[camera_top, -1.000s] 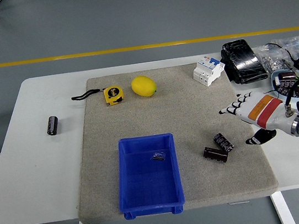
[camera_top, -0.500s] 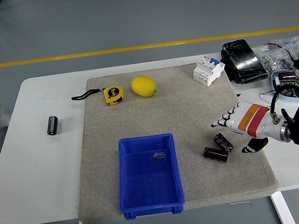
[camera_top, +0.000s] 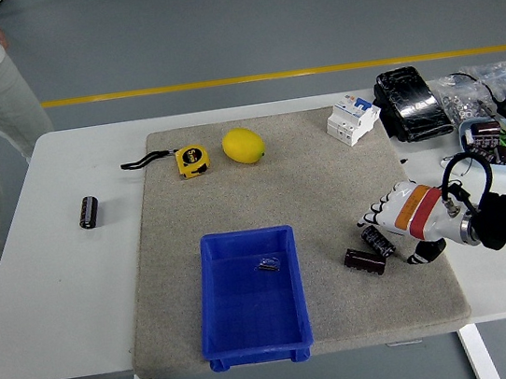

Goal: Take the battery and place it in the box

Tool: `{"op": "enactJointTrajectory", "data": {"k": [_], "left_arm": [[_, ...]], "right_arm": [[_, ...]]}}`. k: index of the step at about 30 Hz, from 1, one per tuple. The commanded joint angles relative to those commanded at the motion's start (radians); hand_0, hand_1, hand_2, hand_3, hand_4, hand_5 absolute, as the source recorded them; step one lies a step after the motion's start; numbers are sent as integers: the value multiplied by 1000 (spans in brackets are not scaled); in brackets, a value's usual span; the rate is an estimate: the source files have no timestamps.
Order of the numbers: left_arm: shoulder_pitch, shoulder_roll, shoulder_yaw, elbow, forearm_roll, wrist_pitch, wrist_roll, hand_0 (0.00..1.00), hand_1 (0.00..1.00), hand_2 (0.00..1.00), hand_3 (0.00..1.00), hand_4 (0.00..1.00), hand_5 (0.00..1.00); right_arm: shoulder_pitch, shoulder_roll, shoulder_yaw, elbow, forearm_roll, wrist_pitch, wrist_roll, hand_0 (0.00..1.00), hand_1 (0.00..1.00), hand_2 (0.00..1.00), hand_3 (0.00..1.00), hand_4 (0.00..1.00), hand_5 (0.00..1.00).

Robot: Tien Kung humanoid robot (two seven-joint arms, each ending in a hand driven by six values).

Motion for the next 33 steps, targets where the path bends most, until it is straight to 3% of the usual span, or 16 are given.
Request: {"op": "enactJointTrajectory", "data": {"k": [13,14,25,26,31,32,33], "left_arm": [[-6,1,-4,-1,8,-2,3,680,635,691,631,627,715],[-6,1,-3,-1,6,-2,2,681,635,691,632,627,714],[-8,0,-2,-2,8,-1,4,680,635,691,632,627,714],[-8,0,-1,-2,8,-1,4,680,634,691,632,627,713],[-9,0,-3,-2,11,-2,5,680,634,691,632,627,713],[-9,1,-2,-2,10,-2,5,680,634,691,632,627,712],[-9,1,-2,-1,10,-2,4,680,634,691,632,627,712]], "right_arm": [[26,20,-17,-18,0,-12,-1,427,611,733,776,998,194],[27,21,-17,-21,0,-11,0,390,589,699,705,986,212],[29,39,-22,-48,11,-10,1,368,572,682,642,959,204],[28,40,-22,-50,11,-11,1,337,518,613,565,883,174],[27,40,-20,-58,20,-15,-1,337,518,613,565,883,174],[26,39,-20,-57,20,-14,-2,319,471,550,503,849,166],[26,38,-20,-56,20,-14,-3,319,471,550,503,849,166]]}}
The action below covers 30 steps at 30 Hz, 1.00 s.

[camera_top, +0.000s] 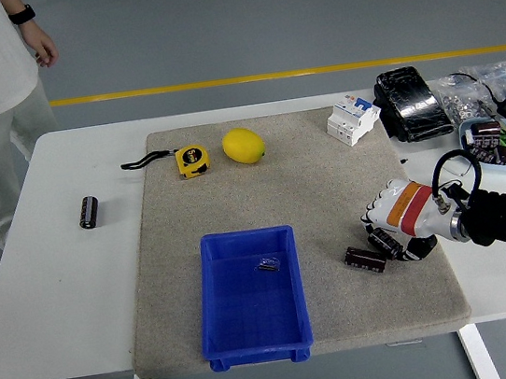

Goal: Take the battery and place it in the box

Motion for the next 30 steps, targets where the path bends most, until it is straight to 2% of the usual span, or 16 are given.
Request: {"op": "enactJointTrajectory", "data": {"k": [16,23,30], "left_arm": [[0,2,-5,2,8,1,4,680,634,691,631,627,710],[6,3,-10,3,13,3,5,680,633,689,630,626,710],[11,5,-17,3,24,1,9,680,634,687,630,626,710]], "right_arm": [[-2,-17,31,32,7,17,-11,303,440,513,477,829,175],[7,-22,64,99,2,36,-36,281,430,506,473,810,175],[28,-5,52,215,-1,60,-64,279,430,505,471,812,187]]}}
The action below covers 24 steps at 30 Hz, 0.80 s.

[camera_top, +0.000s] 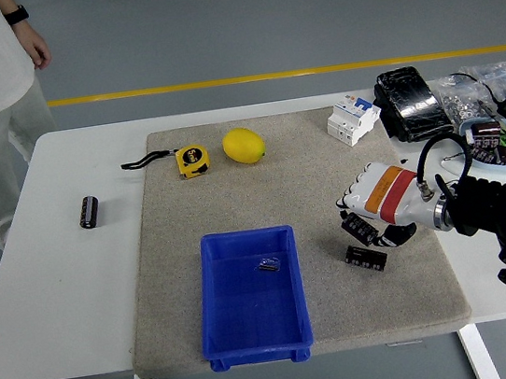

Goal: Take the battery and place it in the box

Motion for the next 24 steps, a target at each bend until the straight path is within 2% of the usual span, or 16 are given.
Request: {"op": "enactJointTrajectory", "data": {"k": [10,16,17,22,23,24], "left_arm": [[3,3,-12,1,19,-4,4,680,634,687,630,627,709],[2,7,-18,1,29,-5,7,680,634,686,630,626,709],[2,7,-19,1,29,-5,7,680,634,685,629,627,710],[1,8,-22,1,31,-1,7,680,634,685,629,627,710],[1,8,-23,1,33,-1,7,680,633,685,630,627,710],[1,8,-25,1,34,-1,8,680,633,685,630,627,710]], "right_arm": [[72,73,-34,117,6,30,-23,282,429,506,470,816,195],[101,127,-50,135,12,33,-32,281,429,506,470,818,196],[105,135,-55,134,15,33,-33,281,430,507,514,816,194],[124,177,-77,129,15,52,-39,281,430,507,514,816,194],[129,185,-81,129,15,55,-41,281,433,520,647,841,200],[134,192,-86,129,14,60,-44,281,433,520,647,841,200]]}}
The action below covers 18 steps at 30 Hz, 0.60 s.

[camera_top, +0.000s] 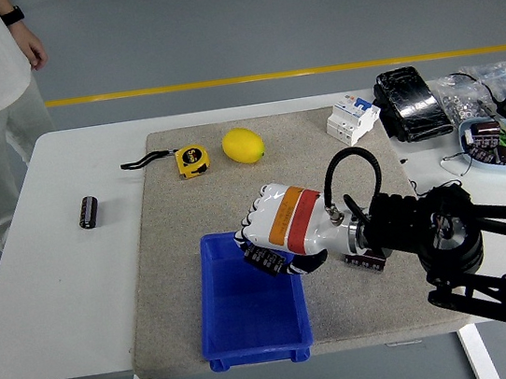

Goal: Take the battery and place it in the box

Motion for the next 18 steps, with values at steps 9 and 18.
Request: {"op": "enactJointTrajectory", "data": {"k": [9,18], "left_arm": [[0,2,-4,-1,6,-5,1,680,633,684,629,627,710],[-6,5,-4,-1,10,-5,1,680,631,683,628,628,710]], "right_arm": [[13,24,-21,-10,-6,2,8,282,446,669,963,900,214],[17,14,8,-18,-7,23,2,296,468,779,998,946,215]]}}
